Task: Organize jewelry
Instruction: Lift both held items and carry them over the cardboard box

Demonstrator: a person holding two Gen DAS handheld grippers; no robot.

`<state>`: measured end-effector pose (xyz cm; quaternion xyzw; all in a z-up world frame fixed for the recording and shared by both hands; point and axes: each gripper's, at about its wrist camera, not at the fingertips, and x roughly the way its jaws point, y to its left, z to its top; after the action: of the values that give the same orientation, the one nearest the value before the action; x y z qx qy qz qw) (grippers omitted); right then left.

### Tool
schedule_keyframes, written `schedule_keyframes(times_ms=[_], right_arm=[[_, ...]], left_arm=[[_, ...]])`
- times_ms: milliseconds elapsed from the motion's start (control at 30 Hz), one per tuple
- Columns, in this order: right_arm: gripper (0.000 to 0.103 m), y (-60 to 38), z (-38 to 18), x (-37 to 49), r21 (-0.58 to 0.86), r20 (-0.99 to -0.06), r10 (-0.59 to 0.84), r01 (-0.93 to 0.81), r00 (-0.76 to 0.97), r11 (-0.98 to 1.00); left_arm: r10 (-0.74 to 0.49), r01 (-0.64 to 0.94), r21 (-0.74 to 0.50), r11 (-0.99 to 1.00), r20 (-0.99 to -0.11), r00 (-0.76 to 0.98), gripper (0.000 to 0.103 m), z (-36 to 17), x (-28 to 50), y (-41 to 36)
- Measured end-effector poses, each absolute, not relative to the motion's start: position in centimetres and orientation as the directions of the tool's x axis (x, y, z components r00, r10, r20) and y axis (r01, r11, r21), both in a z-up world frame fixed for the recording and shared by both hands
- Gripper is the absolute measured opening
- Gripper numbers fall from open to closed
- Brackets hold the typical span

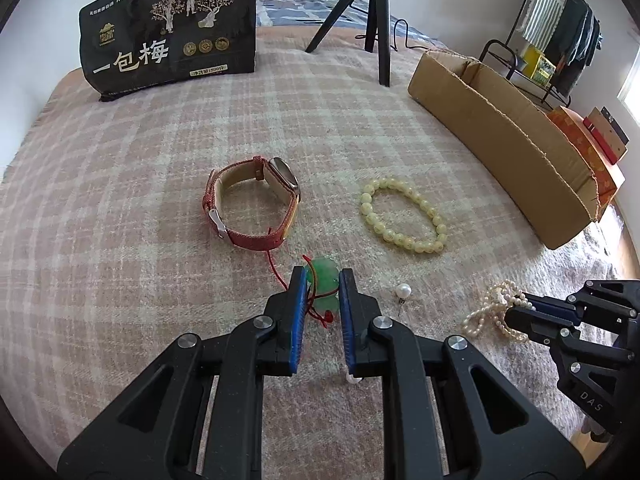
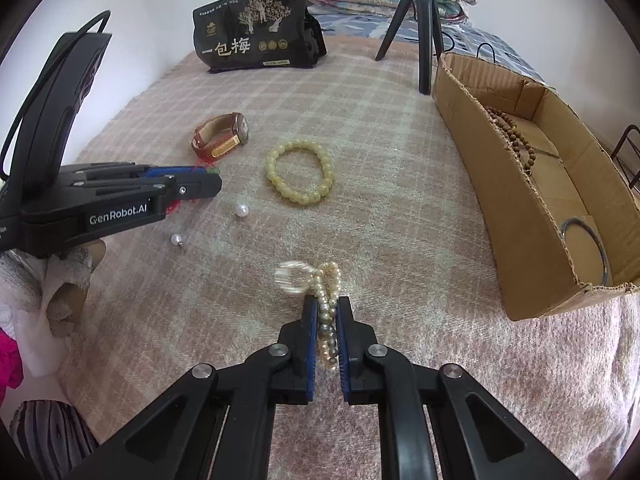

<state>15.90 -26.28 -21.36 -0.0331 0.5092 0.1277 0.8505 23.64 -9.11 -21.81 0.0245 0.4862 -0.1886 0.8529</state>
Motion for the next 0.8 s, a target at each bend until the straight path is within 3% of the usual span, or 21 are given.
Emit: schedule_keyframes(times_ms=[800], right_arm=[[0.005,-28.6,-13.9,13.5,0.105,-0.798,0.219,-0.228,0.561,0.968]], left_arm=[[-0.324,0.358,-0.138,0.923,-0.779,0.536,0.014,-15.8,20.6,-7.4]])
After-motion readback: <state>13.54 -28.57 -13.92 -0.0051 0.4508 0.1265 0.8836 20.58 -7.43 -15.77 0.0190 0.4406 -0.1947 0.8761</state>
